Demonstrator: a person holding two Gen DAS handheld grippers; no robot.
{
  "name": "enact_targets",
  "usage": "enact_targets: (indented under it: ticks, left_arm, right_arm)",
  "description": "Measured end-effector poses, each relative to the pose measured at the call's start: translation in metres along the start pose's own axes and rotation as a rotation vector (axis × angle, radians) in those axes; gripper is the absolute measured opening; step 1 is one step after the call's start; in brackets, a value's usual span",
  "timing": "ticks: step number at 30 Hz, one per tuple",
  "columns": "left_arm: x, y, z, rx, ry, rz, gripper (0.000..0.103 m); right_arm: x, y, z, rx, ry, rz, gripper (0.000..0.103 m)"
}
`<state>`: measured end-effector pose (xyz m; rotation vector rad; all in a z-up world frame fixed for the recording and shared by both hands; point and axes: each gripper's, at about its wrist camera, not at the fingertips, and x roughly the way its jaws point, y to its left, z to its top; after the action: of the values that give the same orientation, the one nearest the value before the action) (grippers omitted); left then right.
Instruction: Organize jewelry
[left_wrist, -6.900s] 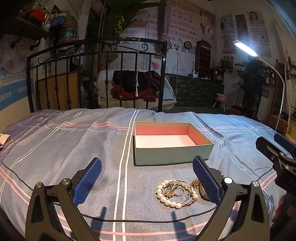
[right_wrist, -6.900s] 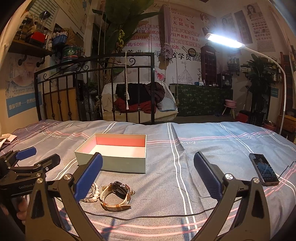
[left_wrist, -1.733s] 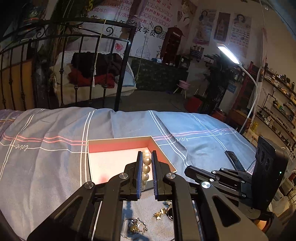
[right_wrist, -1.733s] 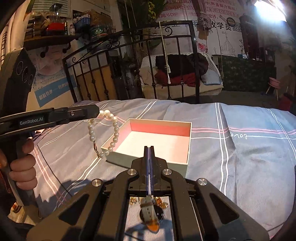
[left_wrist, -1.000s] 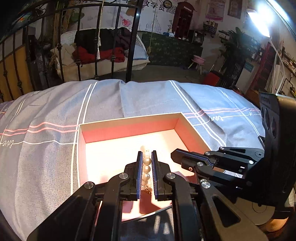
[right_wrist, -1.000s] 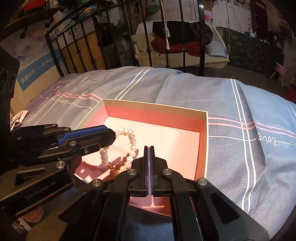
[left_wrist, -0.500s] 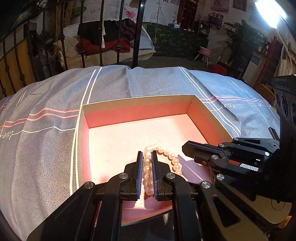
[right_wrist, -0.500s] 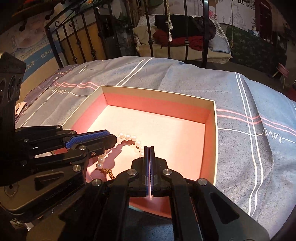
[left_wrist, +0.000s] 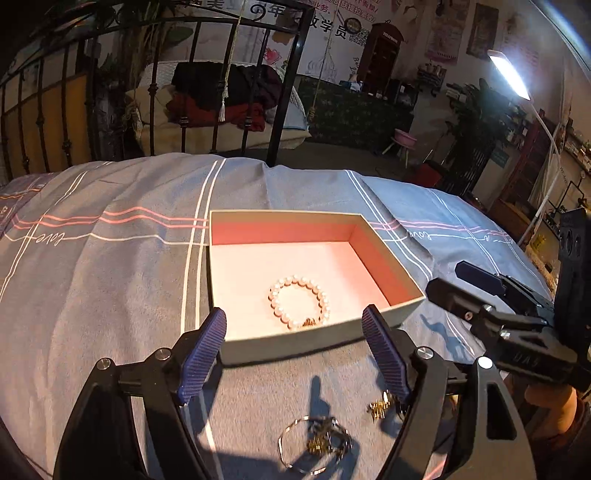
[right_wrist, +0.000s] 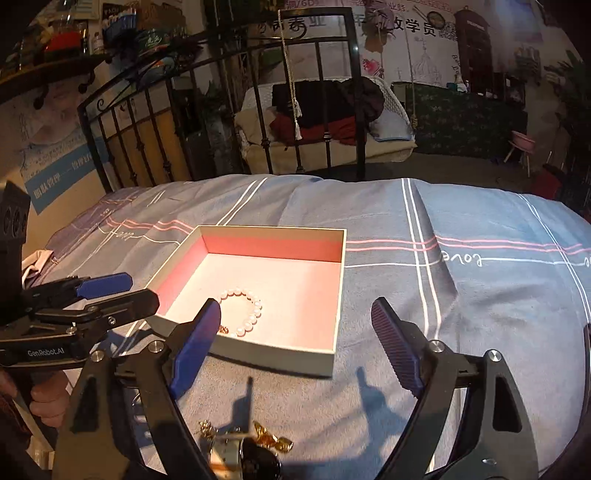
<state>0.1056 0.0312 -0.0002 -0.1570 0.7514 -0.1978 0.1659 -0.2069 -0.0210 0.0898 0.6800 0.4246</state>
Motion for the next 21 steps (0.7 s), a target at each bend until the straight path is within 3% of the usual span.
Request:
enact_targets:
  ticks: [8,13,21]
  left_arm:
    - [-0.002,-0.010,-0.072,0.062,0.112,0.012,0.076]
    - [0.016,-0.026,-0.074,0.173,0.149,0.107,0.077]
    - [0.024,-0.026,-0.072,0.178,0.154,0.125,0.076]
  right_arm:
    - [-0.039,-0.014,-0.079,0.131,0.040,0.037,0.083]
    - [-0.038,-0.017,-0.094,0.166,0.044,0.062,0.086]
    - [-0.042,-0.002,-0.100,0.106,0.020,0.067,0.086]
